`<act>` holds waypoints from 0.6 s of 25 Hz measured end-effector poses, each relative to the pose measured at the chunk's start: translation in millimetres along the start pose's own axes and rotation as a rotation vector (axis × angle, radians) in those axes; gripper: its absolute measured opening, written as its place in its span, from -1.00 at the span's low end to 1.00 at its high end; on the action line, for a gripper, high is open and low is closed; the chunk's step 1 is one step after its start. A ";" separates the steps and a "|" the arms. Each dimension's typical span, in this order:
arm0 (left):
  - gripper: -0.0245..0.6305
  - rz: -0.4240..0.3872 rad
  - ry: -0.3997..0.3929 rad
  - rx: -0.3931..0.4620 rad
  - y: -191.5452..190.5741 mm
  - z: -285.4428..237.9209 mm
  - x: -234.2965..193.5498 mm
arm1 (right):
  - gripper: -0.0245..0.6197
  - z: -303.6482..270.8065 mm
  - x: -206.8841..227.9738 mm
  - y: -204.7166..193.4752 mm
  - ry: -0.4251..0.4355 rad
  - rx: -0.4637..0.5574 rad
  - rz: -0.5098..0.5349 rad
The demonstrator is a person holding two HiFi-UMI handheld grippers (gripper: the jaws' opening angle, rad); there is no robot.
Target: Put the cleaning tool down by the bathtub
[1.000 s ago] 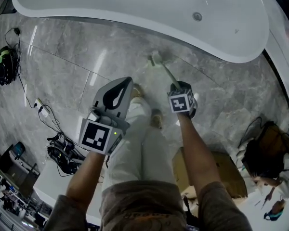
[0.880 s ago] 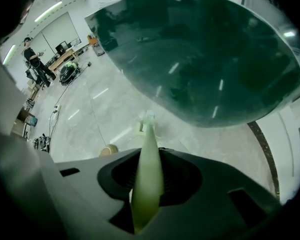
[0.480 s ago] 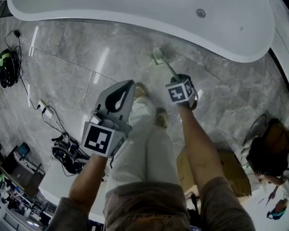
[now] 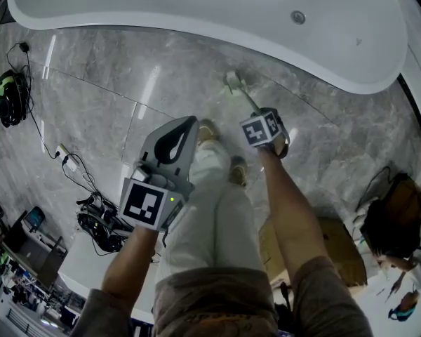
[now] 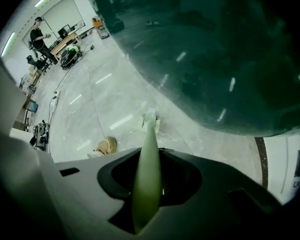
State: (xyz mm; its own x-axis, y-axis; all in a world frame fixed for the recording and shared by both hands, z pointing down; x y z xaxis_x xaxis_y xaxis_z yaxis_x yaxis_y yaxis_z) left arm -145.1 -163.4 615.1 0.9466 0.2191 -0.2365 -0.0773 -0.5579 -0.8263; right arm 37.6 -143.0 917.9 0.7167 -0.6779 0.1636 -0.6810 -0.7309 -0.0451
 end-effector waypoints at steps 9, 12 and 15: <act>-0.93 0.024 0.010 -0.027 -16.2 0.7 -11.9 | -0.62 -15.5 4.1 9.3 0.009 -0.077 0.030; -0.93 0.028 0.011 -0.031 -17.2 -0.2 -13.7 | -0.62 -18.7 4.2 8.5 0.009 -0.087 0.027; -0.93 0.033 0.014 -0.025 -15.4 -0.4 -16.6 | -0.62 -19.8 3.9 6.8 0.006 -0.090 0.018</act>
State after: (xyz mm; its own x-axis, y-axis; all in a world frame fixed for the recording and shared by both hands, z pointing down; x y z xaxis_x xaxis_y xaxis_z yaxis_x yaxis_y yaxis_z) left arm -159.5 -158.7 632.0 0.9478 0.1894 -0.2564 -0.1010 -0.5847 -0.8050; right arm 32.8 -149.0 937.7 0.7037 -0.6899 0.1698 -0.7045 -0.7086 0.0402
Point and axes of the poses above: the fingertips, and each gripper's own axes: z backward along the fingers, x to its right, y out of its top, the point moved 1 cm from there along z, backward along the fingers, and after that the axes turned 9 degrees about y, right-handed, at the moved point
